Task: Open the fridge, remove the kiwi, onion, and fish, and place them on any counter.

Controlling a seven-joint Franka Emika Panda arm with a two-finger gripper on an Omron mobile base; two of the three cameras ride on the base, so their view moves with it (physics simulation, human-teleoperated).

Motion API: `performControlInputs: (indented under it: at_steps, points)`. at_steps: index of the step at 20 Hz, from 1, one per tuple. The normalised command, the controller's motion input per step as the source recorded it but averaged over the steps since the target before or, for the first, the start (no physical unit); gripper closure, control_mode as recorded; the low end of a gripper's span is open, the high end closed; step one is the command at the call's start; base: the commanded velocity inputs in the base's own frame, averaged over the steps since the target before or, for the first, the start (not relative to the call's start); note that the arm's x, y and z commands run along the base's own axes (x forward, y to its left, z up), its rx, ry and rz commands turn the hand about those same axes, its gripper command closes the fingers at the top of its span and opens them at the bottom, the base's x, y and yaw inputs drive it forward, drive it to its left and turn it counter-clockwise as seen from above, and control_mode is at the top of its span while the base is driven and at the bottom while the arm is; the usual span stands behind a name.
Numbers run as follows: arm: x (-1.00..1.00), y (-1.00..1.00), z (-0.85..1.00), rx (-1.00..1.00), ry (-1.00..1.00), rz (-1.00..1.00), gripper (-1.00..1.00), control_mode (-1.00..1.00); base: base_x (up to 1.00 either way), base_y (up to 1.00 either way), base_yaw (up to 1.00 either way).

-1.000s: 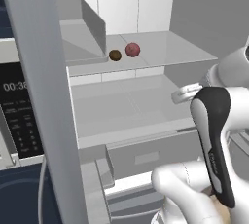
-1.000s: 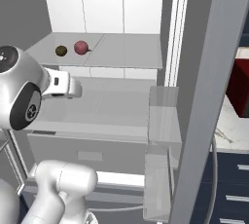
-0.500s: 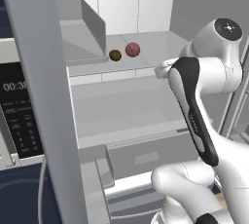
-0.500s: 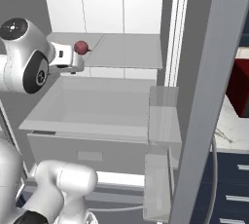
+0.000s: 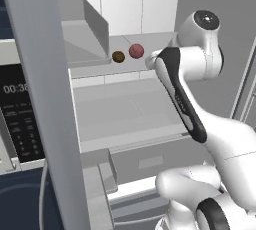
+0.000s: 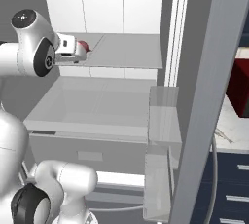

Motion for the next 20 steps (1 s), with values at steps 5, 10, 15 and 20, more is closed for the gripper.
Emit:
performControlInputs:
  at_steps: [5,10,15,20]
  points:
    - [0.82,0.16,0.01,0.01,0.05,-0.03,-1.00,-1.00,0.00,0.00,0.00]
    - [0.77,0.07,0.00,0.02,0.03,-0.01,-1.00,-1.00,0.00,0.00,0.00]
    - [0.67,0.12,-0.12,0.00,0.02,0.00,-1.00,-1.00,0.00,0.00,0.00]
    - [0.62,0.32,-0.21,0.00,0.01,0.00,-1.00,-1.00,0.00,0.00,0.00]
